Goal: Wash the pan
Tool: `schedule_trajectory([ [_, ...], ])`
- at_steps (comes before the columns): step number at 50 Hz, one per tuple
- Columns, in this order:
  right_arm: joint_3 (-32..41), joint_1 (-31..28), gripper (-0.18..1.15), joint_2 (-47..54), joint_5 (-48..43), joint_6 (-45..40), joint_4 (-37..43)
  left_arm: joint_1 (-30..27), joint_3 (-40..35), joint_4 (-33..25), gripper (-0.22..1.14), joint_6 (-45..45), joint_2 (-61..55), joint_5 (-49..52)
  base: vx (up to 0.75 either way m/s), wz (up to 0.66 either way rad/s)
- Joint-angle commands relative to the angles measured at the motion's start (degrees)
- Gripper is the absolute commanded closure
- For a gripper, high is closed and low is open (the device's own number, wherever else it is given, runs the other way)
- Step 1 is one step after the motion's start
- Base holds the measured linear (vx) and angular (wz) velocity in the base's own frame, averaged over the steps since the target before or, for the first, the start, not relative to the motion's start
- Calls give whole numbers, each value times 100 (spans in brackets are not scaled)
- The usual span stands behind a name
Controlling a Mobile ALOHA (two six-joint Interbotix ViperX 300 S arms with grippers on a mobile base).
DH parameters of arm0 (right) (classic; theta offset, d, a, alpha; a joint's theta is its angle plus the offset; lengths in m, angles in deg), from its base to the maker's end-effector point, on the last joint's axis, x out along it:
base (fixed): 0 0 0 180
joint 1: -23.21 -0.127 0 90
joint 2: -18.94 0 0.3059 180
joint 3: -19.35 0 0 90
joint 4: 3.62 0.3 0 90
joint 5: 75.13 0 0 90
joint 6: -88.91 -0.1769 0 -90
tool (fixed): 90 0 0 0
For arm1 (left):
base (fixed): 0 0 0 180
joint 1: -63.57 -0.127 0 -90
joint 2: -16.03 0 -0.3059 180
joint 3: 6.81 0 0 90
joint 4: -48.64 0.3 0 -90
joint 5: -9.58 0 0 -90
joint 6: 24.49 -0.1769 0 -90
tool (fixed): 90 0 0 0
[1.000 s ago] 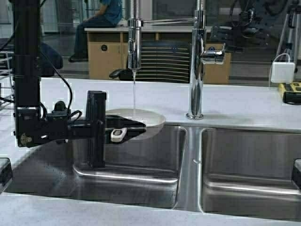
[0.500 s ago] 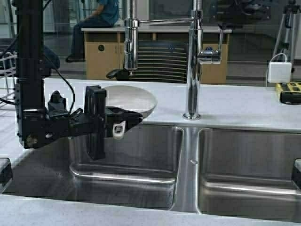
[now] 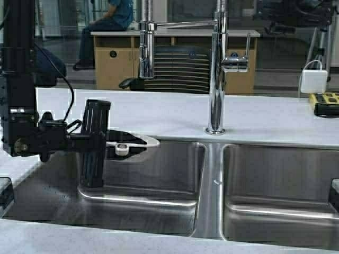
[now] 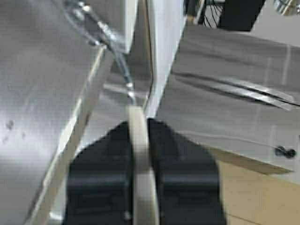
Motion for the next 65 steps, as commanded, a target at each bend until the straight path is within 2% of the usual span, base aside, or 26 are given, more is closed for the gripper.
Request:
schedule_trajectory([
  [1,-44,-18,90,-431,220,9,0,9,-185,114,89,-237,-176,-861,0,0],
  [4,-97,-18,90,-615,404,9,0,9,-316,176,89,-466,-343,-1248,0,0],
  [10,-220,-18,90,-1081,853,18,-18,18,-272,176,89,-817,-475,-1055,0,1],
  [18,-492,-18,90,-1837,1178,18,-35,9,193,-132,89,-1389,-281,-439,0,0],
  [25,-721,-18,90,-2355,1266,26,-44,18,369,-158,89,-1652,97,510,0,0],
  [35,-817,-18,90,-2848,1661,70,-141,9,264,-149,89,-1898,1028,3059,-1,0],
  [46,-844,-18,90,-3173,1811,105,-211,26,-352,176,89,-2364,2496,7233,-1,2],
  [52,-905,-18,90,-3199,1784,97,-220,334,-861,466,89,-3094,3243,9193,-1,2],
  [60,-993,-9,90,-3208,1635,53,-220,888,-1582,545,89,-4342,3929,11118,-1,3],
  [65,-1028,-18,90,-3208,1582,44,-211,1107,-1802,563,89,-4764,4175,11716,-1,2],
])
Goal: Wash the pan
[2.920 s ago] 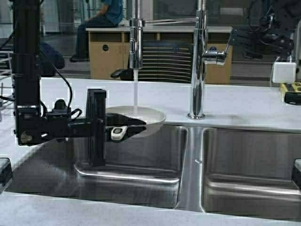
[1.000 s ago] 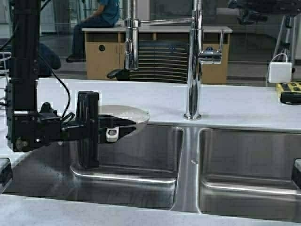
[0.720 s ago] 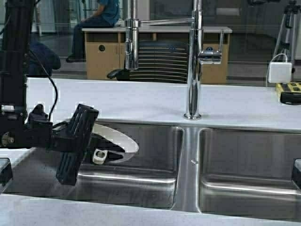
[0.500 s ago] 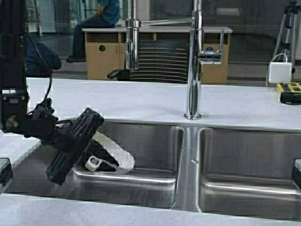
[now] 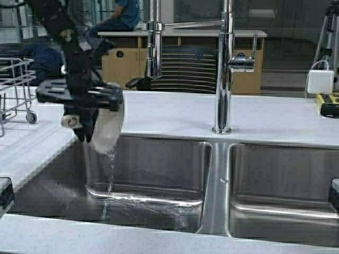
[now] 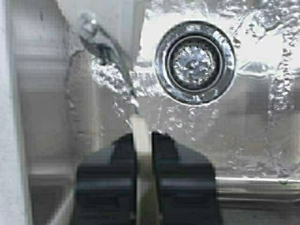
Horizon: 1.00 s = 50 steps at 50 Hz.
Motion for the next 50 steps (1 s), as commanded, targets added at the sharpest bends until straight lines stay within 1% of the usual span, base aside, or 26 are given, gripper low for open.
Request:
schedule_trajectory([
  [1,35,0,90,-35,-123,-9,0,272,-387,44,89,-396,501,765,-1,1],
  [8,35,0,90,-35,-123,-18,9,334,-308,44,89,-413,659,914,-1,1],
  [12,35,0,90,-35,-123,-9,9,334,-202,53,89,-404,527,879,-1,1],
  [17,18,0,90,-35,-132,-9,9,334,-114,97,89,-404,18,686,0,0],
  [21,-9,0,90,-35,-176,-9,9,378,-132,220,89,-431,-554,721,0,0],
  [26,-26,0,90,-35,-193,-9,9,527,-149,369,89,-413,-870,817,0,0],
  [35,-35,0,90,-26,-202,-9,9,624,-185,483,89,-413,-457,976,0,0],
  [42,-26,0,90,-26,-202,-18,9,624,-316,861,89,-457,158,1354,0,0],
  [50,-53,0,90,-26,-229,-18,9,527,-668,1327,89,-606,870,1837,0,0],
])
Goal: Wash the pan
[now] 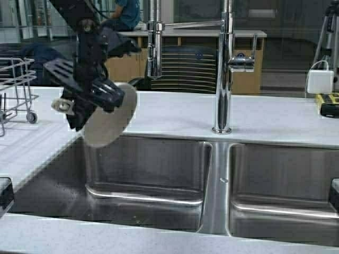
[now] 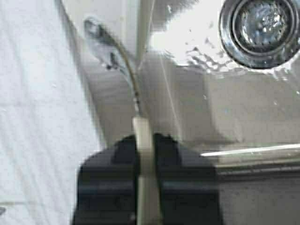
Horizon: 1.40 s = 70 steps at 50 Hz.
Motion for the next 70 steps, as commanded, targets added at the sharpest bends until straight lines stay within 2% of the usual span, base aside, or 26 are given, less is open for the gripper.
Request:
schedule_trajectory([
  [1,53,0,90,-18,-70,0,9,-97,-413,325,89,-176,738,334,0,0],
  [18,70,0,90,-18,-70,-18,18,-1415,-1099,352,89,-1749,1679,756,0,0],
  [30,44,0,90,-18,-79,-123,53,-2856,-1380,369,89,-3111,1881,694,0,0],
  [44,0,-44,90,26,-70,-132,44,-4184,-1292,369,89,-3305,1670,-62,0,0],
  [50,-9,-44,90,26,-70,-132,44,-4482,-1230,369,89,-3305,1441,-132,0,0],
  [70,-18,-44,90,35,-79,-123,35,-4966,-1090,378,89,-3331,396,-114,0,0],
])
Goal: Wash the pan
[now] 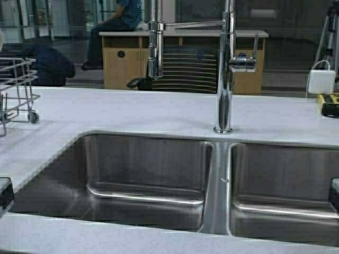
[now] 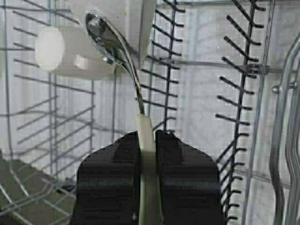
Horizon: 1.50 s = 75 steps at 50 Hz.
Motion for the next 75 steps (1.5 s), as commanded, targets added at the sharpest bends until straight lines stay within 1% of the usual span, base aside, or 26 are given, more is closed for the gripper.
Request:
schedule_trajectory([
  [1,70,-9,90,-18,-70,9,0,-193,-79,44,89,26,-141,-26,0,0],
  [16,62,-9,90,-18,-70,18,-9,-325,-105,53,89,53,-545,-9,0,0],
  [34,53,-9,90,18,-70,26,-9,-519,-281,88,87,132,-545,-9,0,0],
  [37,53,-9,90,26,-70,26,-9,-536,-325,88,81,193,-554,-9,0,0],
  [40,53,-9,90,35,-70,26,-9,-554,-334,88,69,202,-589,-9,0,0],
  [43,53,-9,90,44,-70,26,-9,-563,-334,88,51,185,-642,0,0,0],
  [51,44,-9,90,44,-70,35,-9,-571,-378,62,-7,193,-817,132,0,0],
  [53,44,-9,90,44,-70,35,-9,-571,-378,35,-14,193,-844,141,0,0],
  [55,44,-9,90,44,-70,35,-9,-571,-387,9,-14,193,-844,141,0,0],
  [59,44,-9,90,53,-70,35,-9,-571,-404,9,-9,202,-835,141,0,0],
  [75,35,-9,90,97,-70,35,-9,-571,-519,9,-9,220,-773,176,0,0],
])
